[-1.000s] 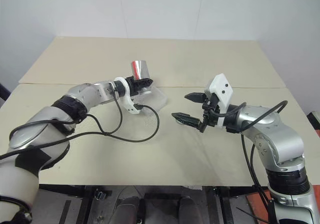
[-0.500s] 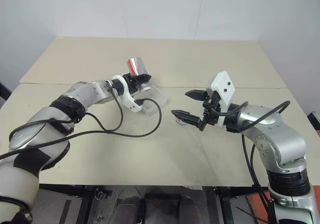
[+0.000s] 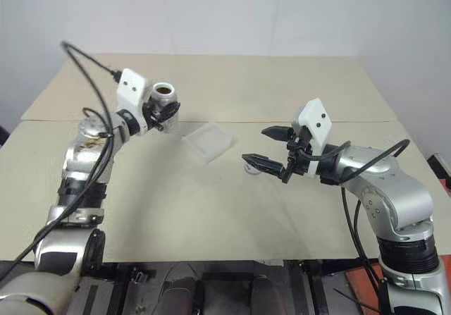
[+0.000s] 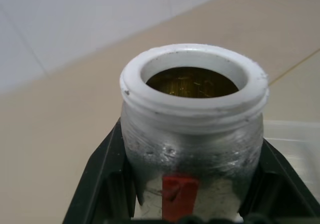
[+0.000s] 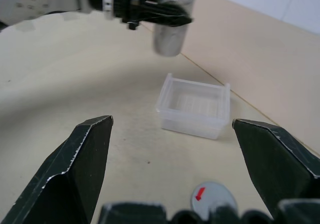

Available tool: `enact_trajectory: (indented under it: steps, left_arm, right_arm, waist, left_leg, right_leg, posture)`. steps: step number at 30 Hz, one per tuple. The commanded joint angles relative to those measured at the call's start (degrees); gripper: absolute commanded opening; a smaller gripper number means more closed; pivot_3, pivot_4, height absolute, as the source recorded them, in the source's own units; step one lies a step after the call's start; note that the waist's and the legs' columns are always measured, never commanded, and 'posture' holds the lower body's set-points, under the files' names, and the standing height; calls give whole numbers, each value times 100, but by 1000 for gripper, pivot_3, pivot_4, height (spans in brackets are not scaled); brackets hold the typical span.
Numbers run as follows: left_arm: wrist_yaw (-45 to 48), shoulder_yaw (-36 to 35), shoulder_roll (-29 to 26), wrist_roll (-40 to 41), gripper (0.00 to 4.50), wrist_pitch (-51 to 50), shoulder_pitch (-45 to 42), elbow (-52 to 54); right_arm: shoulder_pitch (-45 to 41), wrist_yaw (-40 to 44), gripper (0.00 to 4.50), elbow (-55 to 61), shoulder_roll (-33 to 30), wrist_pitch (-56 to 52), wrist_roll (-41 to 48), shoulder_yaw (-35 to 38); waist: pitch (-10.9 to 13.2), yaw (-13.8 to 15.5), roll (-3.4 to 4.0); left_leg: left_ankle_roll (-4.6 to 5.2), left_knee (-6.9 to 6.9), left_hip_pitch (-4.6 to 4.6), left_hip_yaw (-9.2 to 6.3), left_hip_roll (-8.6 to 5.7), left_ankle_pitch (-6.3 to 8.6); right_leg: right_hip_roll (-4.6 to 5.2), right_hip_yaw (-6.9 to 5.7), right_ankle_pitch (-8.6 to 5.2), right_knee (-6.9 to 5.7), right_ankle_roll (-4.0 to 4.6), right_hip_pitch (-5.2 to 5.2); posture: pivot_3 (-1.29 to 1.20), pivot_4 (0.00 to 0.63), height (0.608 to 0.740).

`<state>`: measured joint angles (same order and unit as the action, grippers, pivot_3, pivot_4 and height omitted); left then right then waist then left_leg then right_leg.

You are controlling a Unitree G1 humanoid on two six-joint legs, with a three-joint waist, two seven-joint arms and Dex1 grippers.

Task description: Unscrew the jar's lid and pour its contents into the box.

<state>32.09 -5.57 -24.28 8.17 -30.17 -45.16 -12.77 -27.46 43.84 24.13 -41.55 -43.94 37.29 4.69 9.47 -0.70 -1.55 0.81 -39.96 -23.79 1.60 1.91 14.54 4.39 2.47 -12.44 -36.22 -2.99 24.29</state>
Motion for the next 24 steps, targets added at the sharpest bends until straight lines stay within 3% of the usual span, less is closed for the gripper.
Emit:
enact_trajectory:
  steps: [1, 8, 11, 17, 18, 21, 24]
  left_arm:
    - [-312, -433, 58, 417, 2058, -629, 175, 685]
    - [-944, -449, 138, 220, 2058, -487, 164, 523]
    - [-1044, 47, -7, -381, 2058, 516, -52, 126]
    - [-1193, 2153, -1100, -2945, 2058, 4409, -1253, -1934]
    - [-1231, 2340, -1185, -3163, 2058, 4792, -1420, -2189]
    - [-2187, 3650, -1537, -5102, 2058, 5958, -2266, -3010]
    - [-3309, 4973, -1438, -6881, 2058, 6228, -2965, -3737]
  right_arm:
    - [-147, 84, 4445, 73, -68, 23, 82, 88]
    - [-256, 153, 4445, 12, -45, 10, 57, 42]
    - [-299, 167, 4445, -17, -42, 21, 47, 17]
    - [-359, 146, 4445, -25, -8, 71, -3, -33]
    - [-358, 133, 4445, -15, 0, 75, -10, -39]
    - [-314, 74, 4445, 42, 28, 83, 1, -7]
    - [-240, -18, 4445, 119, 70, 88, 3, 20]
  waist:
    - [0, -5, 0]
    - [0, 31, 0]
    - [0, 68, 0]
    - [0, 136, 0]
    - [0, 136, 0]
    - [0, 149, -1]
    - [0, 171, -1]
  left_leg:
    - [0, 0, 0, -1, 0, 0]
    - [0, 0, 1, -1, -5, 0]
    - [0, -1, 1, 0, -8, 0]
    - [-3, 4, 2, 8, -11, -2]
    - [-3, 7, 3, 11, -11, -2]
    - [-2, 10, 0, 14, -12, -1]
    - [-2, 7, -2, 15, -15, -1]
  right_leg:
    - [0, 0, 0, 0, 0, 0]
    - [3, 0, 0, 6, 0, -2]
    - [4, -1, 1, 9, 0, -4]
    - [2, 0, 3, 34, 4, -2]
    - [4, 2, 3, 32, 4, -3]
    - [4, 2, 4, 29, 3, -4]
    - [4, 2, 3, 29, 0, -4]
  posture:
    - [0, 150, 740]
    - [0, 150, 740]
    - [0, 150, 740]
    - [0, 150, 740]
    - [0, 150, 740]
    - [0, 150, 740]
    - [0, 150, 740]
